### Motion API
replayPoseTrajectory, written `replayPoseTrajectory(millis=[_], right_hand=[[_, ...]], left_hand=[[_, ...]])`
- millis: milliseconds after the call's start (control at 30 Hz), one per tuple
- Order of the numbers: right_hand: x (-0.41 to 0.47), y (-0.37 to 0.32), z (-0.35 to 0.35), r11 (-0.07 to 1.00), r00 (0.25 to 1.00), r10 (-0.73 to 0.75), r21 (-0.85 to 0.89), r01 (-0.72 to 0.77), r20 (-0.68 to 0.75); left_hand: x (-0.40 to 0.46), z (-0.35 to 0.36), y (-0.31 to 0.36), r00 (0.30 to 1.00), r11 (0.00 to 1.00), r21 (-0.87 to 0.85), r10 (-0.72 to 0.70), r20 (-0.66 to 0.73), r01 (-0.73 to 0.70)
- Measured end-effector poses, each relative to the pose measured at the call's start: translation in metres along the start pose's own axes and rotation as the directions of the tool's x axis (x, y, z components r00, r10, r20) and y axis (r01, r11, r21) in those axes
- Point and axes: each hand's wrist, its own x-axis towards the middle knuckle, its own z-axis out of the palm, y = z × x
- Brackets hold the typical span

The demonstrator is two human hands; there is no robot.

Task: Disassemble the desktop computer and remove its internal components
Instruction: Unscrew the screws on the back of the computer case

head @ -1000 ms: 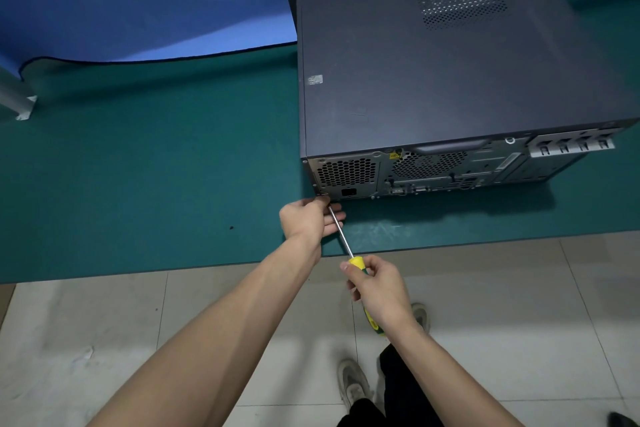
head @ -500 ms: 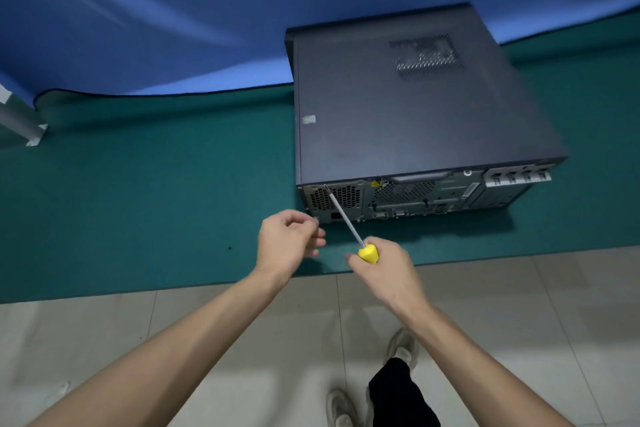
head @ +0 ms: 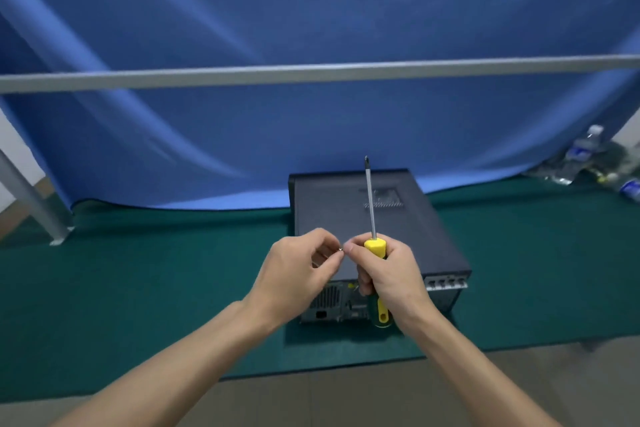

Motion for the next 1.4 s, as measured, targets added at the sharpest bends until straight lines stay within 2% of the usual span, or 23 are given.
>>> replayPoseTrajectory(millis=[100, 200, 433, 567, 700, 1067, 1267, 1400], right_hand=[[-0.001, -0.026, -0.011, 0.999, 0.999, -0.048, 0.016, 0.048, 0.004], [0.000, -0.041, -0.022, 0.997, 0.997, -0.072, 0.019, 0.072, -0.003], [0.026, -0.031, -0.068, 0.999, 0.991, -0.039, -0.026, 0.036, -0.130], [0.059, -0.005, -0.109, 0.998, 0.983, 0.025, -0.054, -0.036, -0.185], [0.104, 0.027, -0.159, 0.993, 0.970, 0.102, -0.031, -0.111, -0.222], [0.217, 0.132, -0.278, 0.927, 0.877, 0.355, 0.002, -0.374, -0.323], [0.252, 0.194, -0.292, 0.864, 0.828, 0.450, -0.069, -0.498, -0.335], [0.277, 0.231, -0.284, 0.809, 0.795, 0.509, -0.133, -0.573, -0.330]], left_hand=[[0.011, -0.009, 0.021, 0.993, 0.992, 0.058, 0.113, -0.023, -0.112], [0.022, -0.011, 0.036, 0.991, 0.989, 0.064, 0.135, -0.021, -0.134], [0.054, 0.016, 0.033, 0.990, 0.992, 0.059, -0.120, 0.069, 0.116], [0.080, 0.050, 0.013, 0.949, 0.957, 0.127, -0.277, 0.148, 0.260], [0.121, 0.096, -0.012, 0.899, 0.911, 0.221, -0.390, 0.198, 0.347], [0.221, 0.223, -0.062, 0.748, 0.789, 0.440, -0.583, 0.317, 0.428], [0.245, 0.250, -0.084, 0.722, 0.739, 0.539, -0.620, 0.308, 0.405], [0.251, 0.252, -0.101, 0.693, 0.761, 0.490, -0.622, 0.365, 0.425]])
